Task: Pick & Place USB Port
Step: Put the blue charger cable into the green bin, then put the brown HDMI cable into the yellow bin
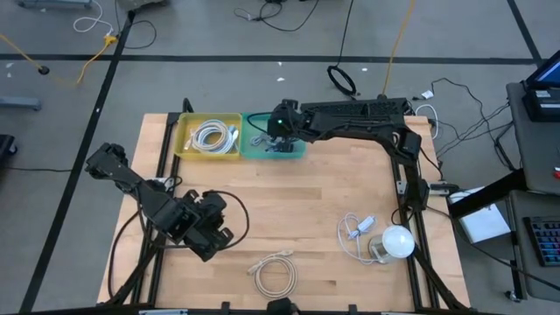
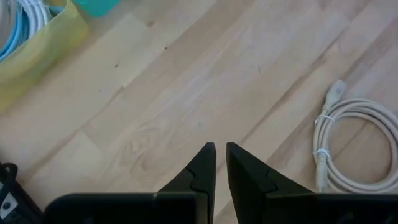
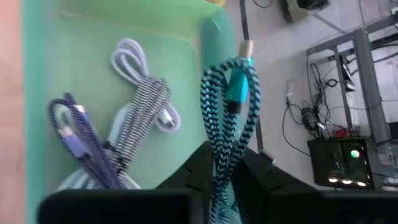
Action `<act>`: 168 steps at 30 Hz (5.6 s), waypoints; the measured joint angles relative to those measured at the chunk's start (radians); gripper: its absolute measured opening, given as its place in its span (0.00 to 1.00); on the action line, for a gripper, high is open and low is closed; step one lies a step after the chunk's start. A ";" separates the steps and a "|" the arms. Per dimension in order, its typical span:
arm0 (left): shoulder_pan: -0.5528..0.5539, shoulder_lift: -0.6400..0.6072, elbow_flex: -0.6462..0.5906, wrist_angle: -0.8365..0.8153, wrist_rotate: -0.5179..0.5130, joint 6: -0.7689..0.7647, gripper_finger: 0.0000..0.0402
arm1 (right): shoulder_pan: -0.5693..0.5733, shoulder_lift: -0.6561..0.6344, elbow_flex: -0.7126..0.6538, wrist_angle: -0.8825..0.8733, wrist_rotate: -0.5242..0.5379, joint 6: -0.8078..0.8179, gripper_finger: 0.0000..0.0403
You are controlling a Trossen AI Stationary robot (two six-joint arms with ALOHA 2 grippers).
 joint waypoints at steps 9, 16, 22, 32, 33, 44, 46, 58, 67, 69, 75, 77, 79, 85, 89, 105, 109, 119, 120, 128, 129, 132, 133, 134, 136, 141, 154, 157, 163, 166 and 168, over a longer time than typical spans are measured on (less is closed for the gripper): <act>-0.009 0.000 0.000 0.007 0.000 -0.028 0.10 | 0.028 -0.009 -0.001 0.007 0.005 0.090 0.34; -0.010 0.000 0.000 0.011 -0.001 -0.002 0.10 | 0.061 -0.050 0.000 0.017 0.006 0.144 0.42; -0.010 0.000 0.000 0.014 -0.008 0.017 0.10 | 0.090 -0.107 -0.001 -0.023 0.030 0.225 0.45; 0.009 -0.002 -0.001 0.005 -0.037 0.027 0.10 | 0.245 -0.346 -0.051 -0.265 -0.463 0.672 0.44; 0.018 -0.002 -0.001 0.008 -0.039 0.034 0.10 | 0.277 -0.370 -0.067 -0.292 -0.469 0.694 0.44; 0.130 0.022 -0.001 0.456 0.271 0.427 0.10 | 0.593 -0.571 -0.286 -0.309 -0.275 0.993 0.42; 0.140 0.048 -0.001 0.497 0.308 0.447 0.11 | 0.643 -0.603 -0.308 -0.294 -0.252 1.054 0.42; 0.124 0.374 -0.001 0.612 0.438 0.481 0.46 | 1.019 -0.726 -0.344 -0.279 0.098 1.293 0.41; 0.119 0.466 -0.001 0.738 0.425 0.393 0.58 | 1.190 -0.724 -0.344 -0.273 0.316 1.378 0.36; 0.119 0.473 -0.001 0.745 0.410 0.381 0.58 | 1.204 -0.723 -0.346 -0.270 0.319 1.379 0.36; 0.125 0.512 0.000 0.770 0.389 0.357 0.58 | 1.225 -0.723 -0.346 -0.254 0.316 1.380 0.36; 0.129 0.531 0.000 0.791 0.396 0.359 0.58 | 1.225 -0.722 -0.346 -0.244 0.316 1.380 0.36; 0.129 0.561 0.000 0.805 0.411 0.358 0.58 | 1.225 -0.722 -0.346 -0.224 0.316 1.377 0.36; 0.129 0.620 0.008 0.750 0.435 0.305 0.55 | 1.225 -0.722 -0.346 -0.181 0.315 1.352 0.36; 0.132 0.620 0.006 0.698 0.432 0.277 0.27 | 1.224 -0.722 -0.346 -0.174 0.316 1.350 0.36; 0.166 0.176 -0.003 0.379 -0.034 0.018 0.09 | 1.192 -0.722 -0.346 -0.167 0.554 1.242 0.36; 0.192 -0.018 -0.001 0.092 -0.253 -0.153 0.09 | 1.116 -0.722 -0.346 -0.110 0.577 1.136 0.35; 0.593 -0.279 -0.053 -0.164 -0.294 0.010 0.09 | 0.849 -0.722 -0.346 0.158 0.401 0.861 0.35; 0.653 -0.289 -0.073 -0.156 -0.285 0.057 0.09 | 0.824 -0.722 -0.346 0.172 0.384 0.850 0.35; 1.121 -0.347 -0.334 0.233 -0.021 0.463 0.09 | 0.715 -0.722 -0.351 0.201 0.311 0.827 0.35; 1.164 -0.346 -0.364 0.283 0.009 0.488 0.09 | 0.707 -0.722 -0.358 0.202 0.311 0.824 0.35; 1.285 -0.346 -0.445 0.409 0.089 0.543 0.09 | 0.690 -0.722 -0.385 0.203 0.311 0.840 0.35; 1.320 -0.347 -0.467 0.448 0.110 0.552 0.09 | 0.687 -0.722 -0.394 0.204 0.311 0.851 0.35; 1.354 -0.346 -0.486 0.481 0.127 0.562 0.09 | 0.684 -0.722 -0.404 0.207 0.311 0.861 0.35; 1.424 -0.346 -0.513 0.521 0.165 0.585 0.09 | 0.684 -0.722 -0.419 0.208 0.309 0.884 0.35; 1.599 -0.329 -0.528 0.545 0.261 0.660 0.09 | 0.684 -0.722 -0.454 0.219 0.285 0.932 0.35; 1.568 -0.211 -0.527 0.549 0.207 0.629 0.09 | 0.684 -0.722 -0.471 0.287 0.281 0.878 0.35; 1.571 -0.170 -0.527 0.546 0.207 0.626 0.09 | 0.684 -0.722 -0.471 0.291 0.266 0.865 0.35; 1.571 -0.079 -0.525 0.522 0.193 0.647 0.09 | 0.686 -0.722 -0.471 0.294 0.258 0.865 0.35; 1.573 -0.033 -0.525 0.519 0.204 0.643 0.09 | 0.686 -0.722 -0.471 0.295 0.258 0.866 0.35; 1.578 -0.014 -0.524 0.518 0.219 0.640 0.12 | 0.686 -0.722 -0.471 0.295 0.255 0.870 0.35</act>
